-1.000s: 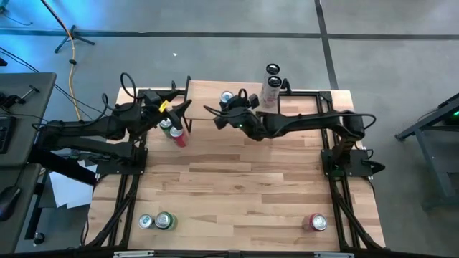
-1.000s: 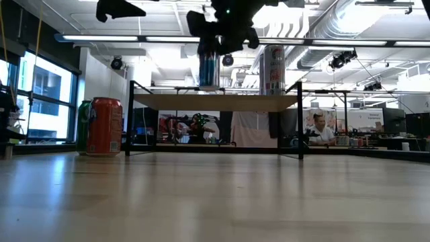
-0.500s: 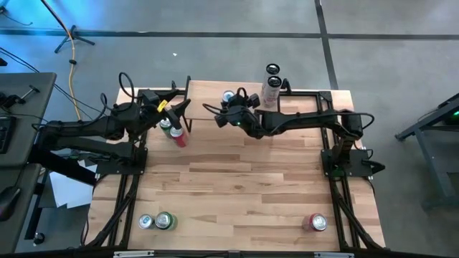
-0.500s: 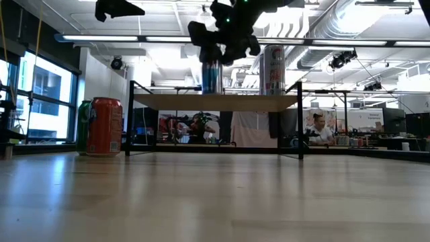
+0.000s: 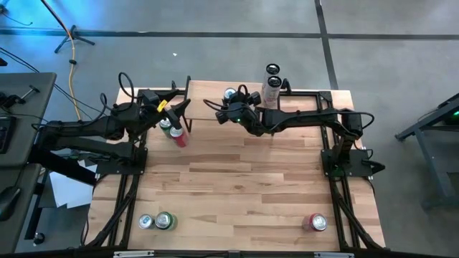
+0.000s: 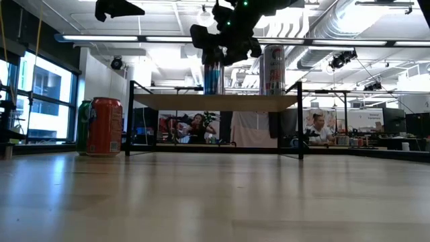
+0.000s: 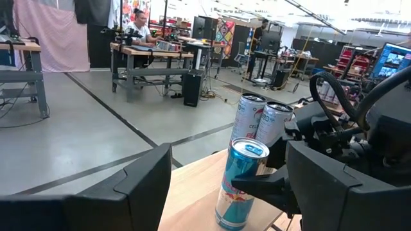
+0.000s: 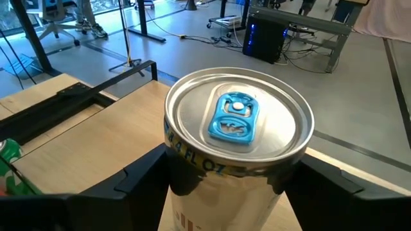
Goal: Place canned beverage on shelf
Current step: Put the top blue soda can onto the shelf
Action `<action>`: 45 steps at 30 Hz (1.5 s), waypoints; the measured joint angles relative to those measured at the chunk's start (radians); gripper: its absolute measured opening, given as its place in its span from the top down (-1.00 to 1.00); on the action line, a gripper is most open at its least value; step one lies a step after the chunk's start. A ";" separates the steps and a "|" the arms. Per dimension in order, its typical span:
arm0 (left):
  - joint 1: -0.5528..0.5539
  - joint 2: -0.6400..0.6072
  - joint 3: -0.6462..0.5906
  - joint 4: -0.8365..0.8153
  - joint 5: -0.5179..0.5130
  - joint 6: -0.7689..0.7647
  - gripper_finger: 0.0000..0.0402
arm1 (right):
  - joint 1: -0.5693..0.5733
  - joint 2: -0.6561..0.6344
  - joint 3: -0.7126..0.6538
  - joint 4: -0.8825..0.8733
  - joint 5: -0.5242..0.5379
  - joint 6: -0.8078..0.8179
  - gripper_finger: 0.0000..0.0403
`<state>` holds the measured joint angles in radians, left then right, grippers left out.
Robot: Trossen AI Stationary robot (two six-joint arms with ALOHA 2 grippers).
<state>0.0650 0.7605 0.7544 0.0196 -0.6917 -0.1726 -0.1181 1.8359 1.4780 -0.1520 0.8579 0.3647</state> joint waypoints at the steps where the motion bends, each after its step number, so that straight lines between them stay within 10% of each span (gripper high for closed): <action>1: 0.000 0.000 0.000 0.000 0.000 0.000 -0.31 | 0.000 0.000 0.000 0.000 -0.001 -0.003 -0.31; 21: 0.000 0.000 0.000 0.000 0.000 0.000 -0.31 | -0.009 0.000 0.000 -0.002 -0.081 0.001 -0.34; 45: 0.000 0.000 0.000 0.000 0.000 0.000 -0.31 | -0.008 -0.035 0.000 -0.092 -0.147 0.019 -0.97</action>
<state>0.0647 0.7606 0.7544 0.0196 -0.6918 -0.1726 -0.1265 1.8005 1.4780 -0.2445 0.7105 0.3842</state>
